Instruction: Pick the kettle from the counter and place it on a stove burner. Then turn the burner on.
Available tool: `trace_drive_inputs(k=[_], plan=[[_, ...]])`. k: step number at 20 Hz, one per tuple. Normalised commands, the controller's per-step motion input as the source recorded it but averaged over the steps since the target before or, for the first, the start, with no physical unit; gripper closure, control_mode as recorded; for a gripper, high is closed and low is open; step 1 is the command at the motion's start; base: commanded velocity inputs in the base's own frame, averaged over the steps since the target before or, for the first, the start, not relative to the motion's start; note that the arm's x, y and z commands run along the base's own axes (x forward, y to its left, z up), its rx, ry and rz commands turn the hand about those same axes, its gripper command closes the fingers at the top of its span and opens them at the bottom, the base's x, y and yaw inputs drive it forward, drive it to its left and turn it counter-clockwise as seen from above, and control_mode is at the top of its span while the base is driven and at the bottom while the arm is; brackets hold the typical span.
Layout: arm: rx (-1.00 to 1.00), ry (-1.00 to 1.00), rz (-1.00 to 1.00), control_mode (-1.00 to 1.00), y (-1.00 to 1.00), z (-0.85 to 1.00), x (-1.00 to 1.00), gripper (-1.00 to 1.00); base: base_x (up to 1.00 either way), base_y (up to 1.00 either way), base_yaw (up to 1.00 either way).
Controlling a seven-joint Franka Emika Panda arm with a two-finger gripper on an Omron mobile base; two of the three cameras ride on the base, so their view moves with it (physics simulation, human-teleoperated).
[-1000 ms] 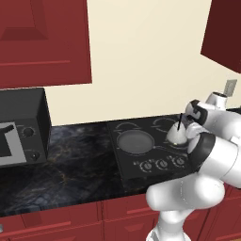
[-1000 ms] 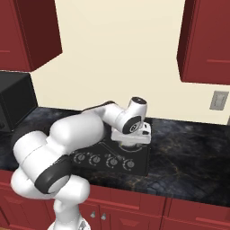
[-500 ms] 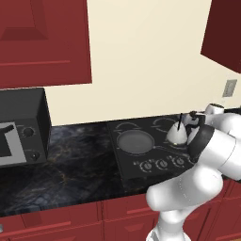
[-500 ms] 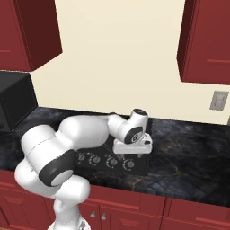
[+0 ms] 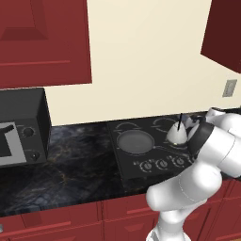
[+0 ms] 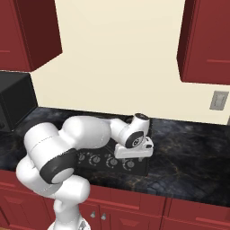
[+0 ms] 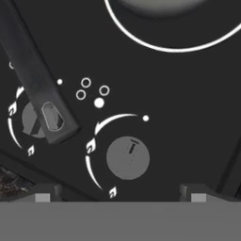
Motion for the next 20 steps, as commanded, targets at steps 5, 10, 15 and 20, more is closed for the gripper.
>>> trace_drive_inputs(k=[5,10,15,20], plan=[[0.00,0.00,0.00,-1.00,0.00,-0.08,0.00,-1.00,0.00,0.00,0.00],[0.00,-0.01,0.00,-1.00,0.00,-0.13,0.02,-1.00,0.00,0.00,0.00],[0.00,0.00,0.00,-1.00,0.00,-0.08,0.00,-1.00,0.00,0.00,0.00],[0.00,-0.01,0.00,-1.00,0.00,-0.07,0.01,-1.00,0.00,0.00,0.00]])
